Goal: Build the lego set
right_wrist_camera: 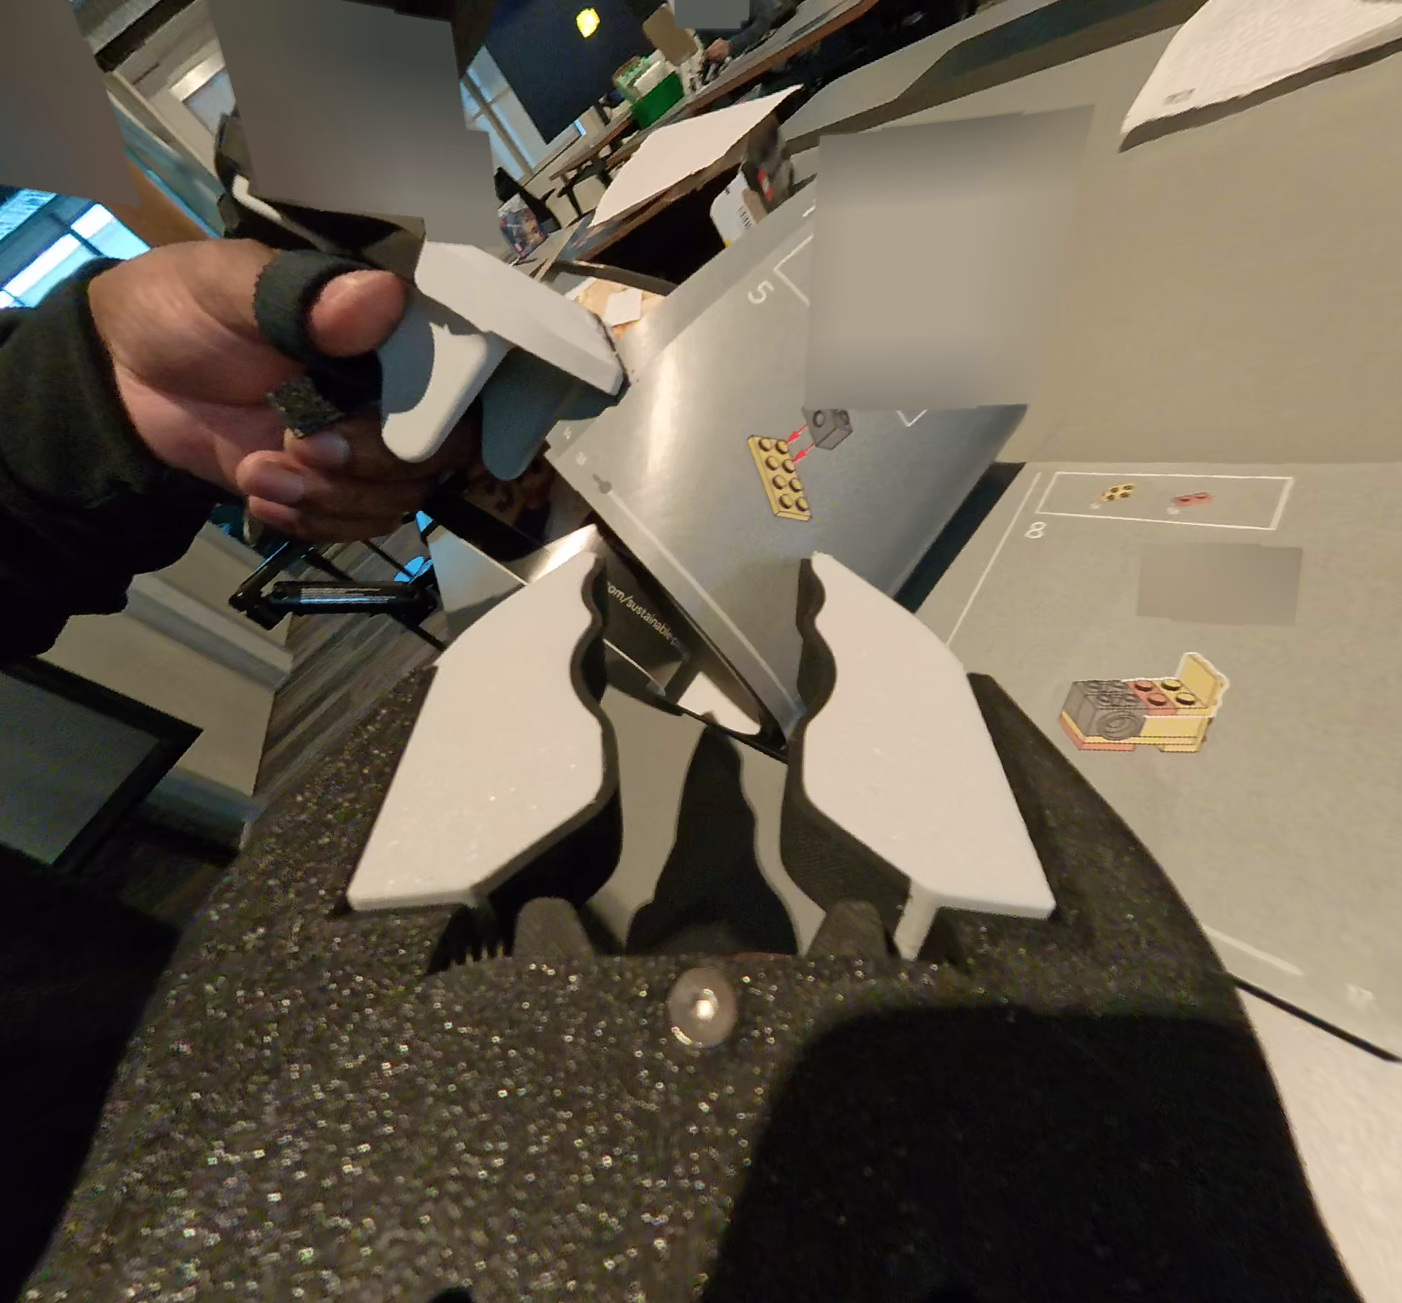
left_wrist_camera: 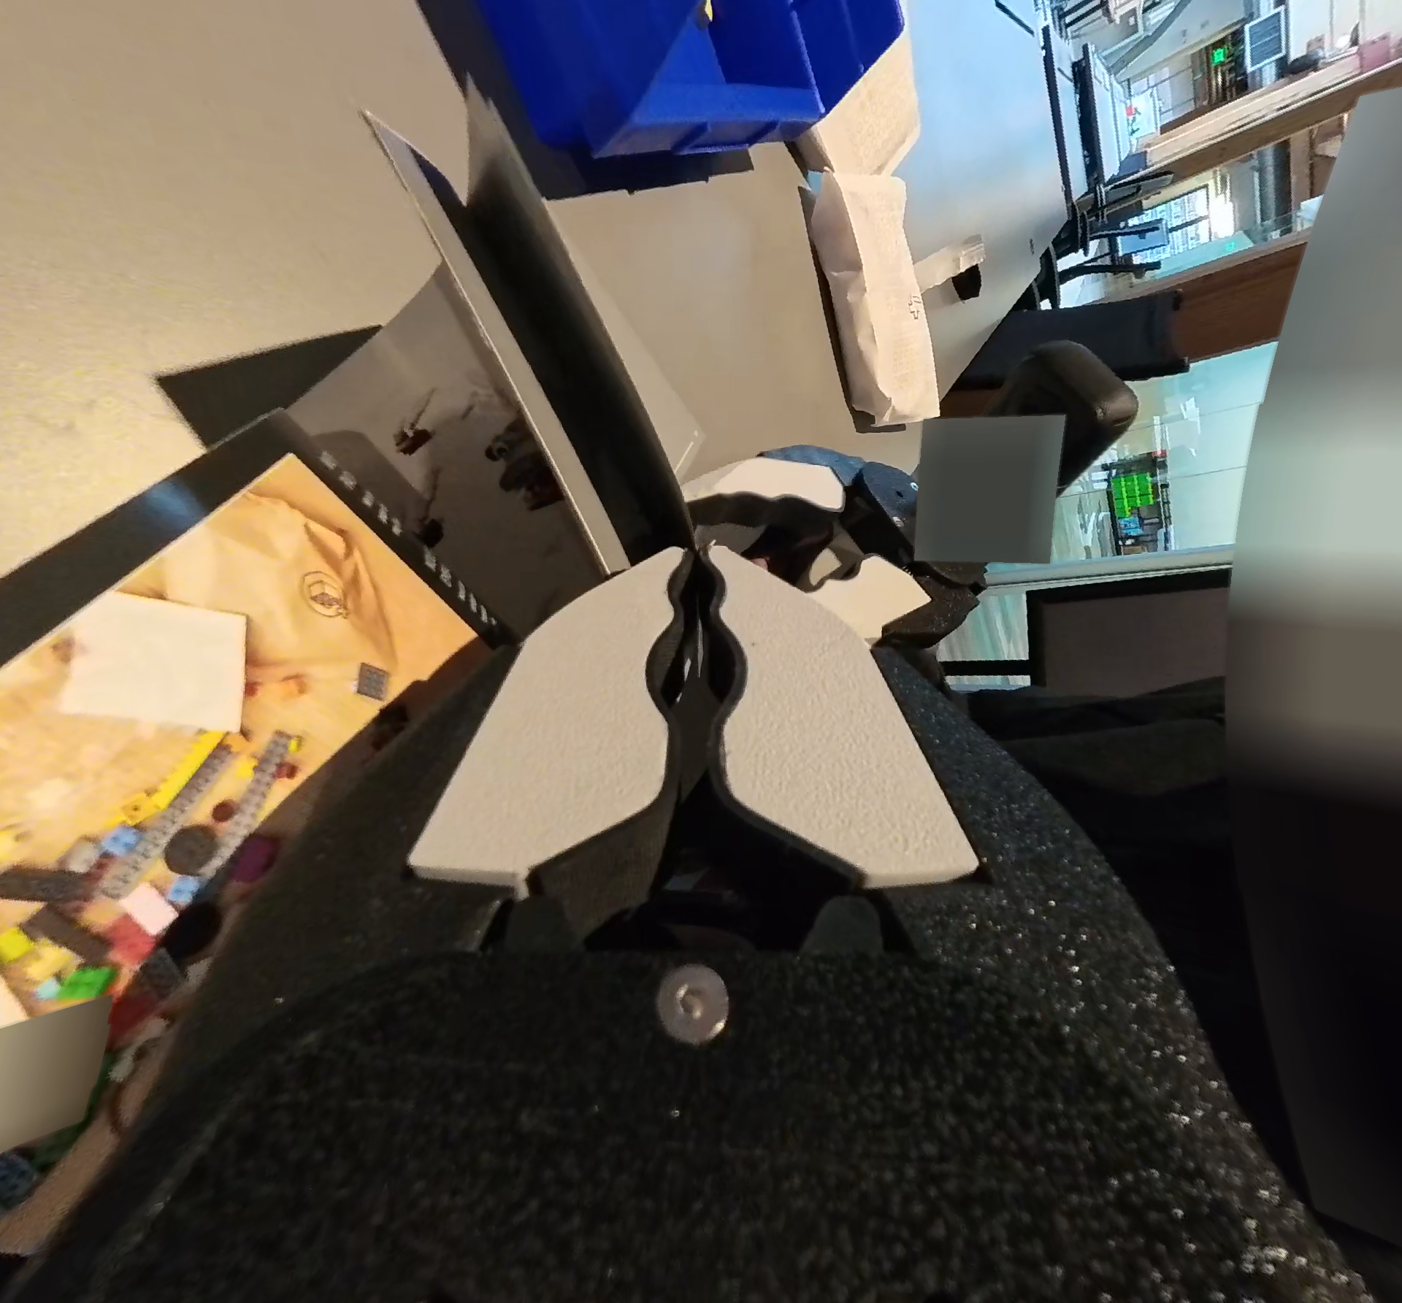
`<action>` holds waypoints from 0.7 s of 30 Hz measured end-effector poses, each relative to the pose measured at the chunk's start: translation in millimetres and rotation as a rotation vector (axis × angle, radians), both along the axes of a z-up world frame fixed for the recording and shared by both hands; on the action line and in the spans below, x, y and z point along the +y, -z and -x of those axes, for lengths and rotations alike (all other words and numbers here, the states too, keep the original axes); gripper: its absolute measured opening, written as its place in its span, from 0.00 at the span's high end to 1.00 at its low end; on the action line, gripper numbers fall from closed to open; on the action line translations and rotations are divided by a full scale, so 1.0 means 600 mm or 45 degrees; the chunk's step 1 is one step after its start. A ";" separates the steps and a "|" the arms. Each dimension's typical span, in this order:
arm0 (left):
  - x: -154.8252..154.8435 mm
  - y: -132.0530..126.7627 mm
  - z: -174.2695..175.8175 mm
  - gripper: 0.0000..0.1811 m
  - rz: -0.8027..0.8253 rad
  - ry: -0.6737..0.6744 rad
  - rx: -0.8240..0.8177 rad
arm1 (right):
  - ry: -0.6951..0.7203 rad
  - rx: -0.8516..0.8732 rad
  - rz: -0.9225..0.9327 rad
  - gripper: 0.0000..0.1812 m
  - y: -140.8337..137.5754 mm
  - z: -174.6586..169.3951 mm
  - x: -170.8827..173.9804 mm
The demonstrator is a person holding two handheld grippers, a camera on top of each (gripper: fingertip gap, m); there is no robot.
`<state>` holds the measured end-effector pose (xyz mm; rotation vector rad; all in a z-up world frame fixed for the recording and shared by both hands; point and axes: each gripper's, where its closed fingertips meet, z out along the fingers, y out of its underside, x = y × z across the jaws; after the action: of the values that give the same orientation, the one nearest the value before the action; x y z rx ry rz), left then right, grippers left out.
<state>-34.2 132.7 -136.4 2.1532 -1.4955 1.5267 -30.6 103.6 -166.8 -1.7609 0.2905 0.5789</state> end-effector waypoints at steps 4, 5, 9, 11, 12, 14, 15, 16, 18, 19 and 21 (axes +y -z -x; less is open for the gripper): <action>-0.001 0.002 0.001 1.00 0.003 -0.003 0.003 | 0.031 -0.014 0.010 0.74 0.002 -0.006 0.001; -0.001 0.002 0.001 1.00 0.003 -0.006 0.003 | 0.044 -0.016 0.014 0.74 0.002 -0.009 0.001; 0.000 0.002 0.000 1.00 0.005 -0.014 0.002 | 0.091 -0.008 0.033 0.75 0.004 -0.019 -0.001; 0.000 0.002 0.000 1.00 0.008 -0.017 0.003 | 0.102 -0.007 0.036 0.75 0.005 -0.021 -0.001; 0.000 0.003 0.000 1.00 0.008 -0.018 0.004 | 0.096 -0.010 0.036 0.75 0.005 -0.020 -0.002; 0.000 0.003 0.000 1.00 0.008 -0.022 0.006 | 0.077 -0.035 0.029 0.73 0.005 -0.015 -0.001; -0.001 0.004 0.000 1.00 0.008 -0.022 0.007 | 0.072 -0.056 0.027 0.73 0.004 -0.013 -0.001; -0.001 0.004 -0.001 1.00 0.007 -0.021 0.007 | 0.071 -0.079 0.027 0.72 0.004 -0.010 0.000; -0.002 0.004 -0.001 1.00 0.003 -0.020 0.008 | 0.077 -0.123 0.035 0.72 0.006 -0.007 0.004; -0.003 0.005 -0.002 1.00 0.001 -0.019 0.008 | 0.082 -0.144 0.039 0.72 0.006 -0.006 0.005; -0.004 0.006 -0.002 1.00 -0.009 -0.014 0.010 | 0.104 -0.169 0.039 0.72 0.005 -0.008 0.005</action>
<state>-33.0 130.2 -139.8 2.1725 -1.4912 1.5172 -26.0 106.8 -169.8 -1.7992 0.2789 0.3992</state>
